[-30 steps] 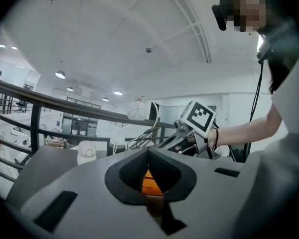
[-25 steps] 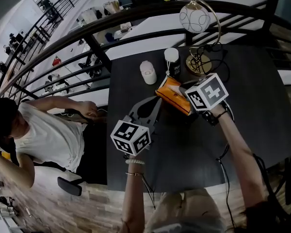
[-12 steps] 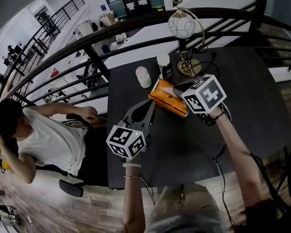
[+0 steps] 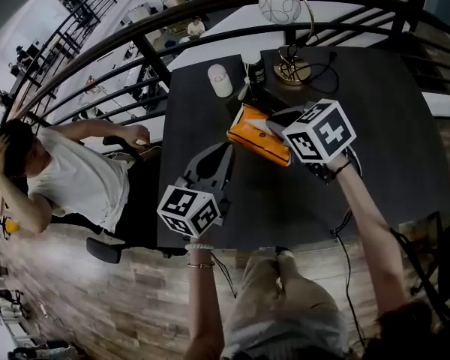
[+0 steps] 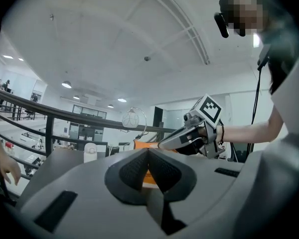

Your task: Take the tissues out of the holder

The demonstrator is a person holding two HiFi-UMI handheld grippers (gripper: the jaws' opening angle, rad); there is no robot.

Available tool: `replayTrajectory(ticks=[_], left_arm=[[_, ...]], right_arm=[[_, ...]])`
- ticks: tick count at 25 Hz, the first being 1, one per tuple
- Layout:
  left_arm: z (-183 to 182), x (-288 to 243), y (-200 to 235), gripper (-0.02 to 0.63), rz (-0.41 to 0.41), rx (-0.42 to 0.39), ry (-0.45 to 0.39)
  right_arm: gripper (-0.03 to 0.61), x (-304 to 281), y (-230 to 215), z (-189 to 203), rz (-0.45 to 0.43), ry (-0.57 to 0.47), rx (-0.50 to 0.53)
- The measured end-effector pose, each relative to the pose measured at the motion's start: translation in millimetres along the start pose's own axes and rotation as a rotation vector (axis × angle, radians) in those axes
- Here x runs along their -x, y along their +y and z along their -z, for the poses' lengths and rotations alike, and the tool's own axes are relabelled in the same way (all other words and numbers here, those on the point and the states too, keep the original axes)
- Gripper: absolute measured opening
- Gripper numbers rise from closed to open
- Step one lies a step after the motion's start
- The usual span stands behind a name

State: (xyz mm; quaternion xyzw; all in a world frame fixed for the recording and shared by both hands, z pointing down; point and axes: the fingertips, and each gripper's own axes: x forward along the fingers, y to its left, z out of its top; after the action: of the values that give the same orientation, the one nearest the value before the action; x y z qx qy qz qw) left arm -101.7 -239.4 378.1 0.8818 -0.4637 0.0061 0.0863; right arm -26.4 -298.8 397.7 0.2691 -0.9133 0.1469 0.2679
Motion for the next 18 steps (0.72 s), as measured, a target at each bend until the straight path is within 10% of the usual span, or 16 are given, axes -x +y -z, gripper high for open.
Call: replayTrajectory(ticks=[18], left_arm=[[66.1,60.2,-38.1,0.008,-0.036,0.059,0.078]], right_arm=[[0.015,-17.6,64.0,87.8,-0.073,0.082,-0.04]])
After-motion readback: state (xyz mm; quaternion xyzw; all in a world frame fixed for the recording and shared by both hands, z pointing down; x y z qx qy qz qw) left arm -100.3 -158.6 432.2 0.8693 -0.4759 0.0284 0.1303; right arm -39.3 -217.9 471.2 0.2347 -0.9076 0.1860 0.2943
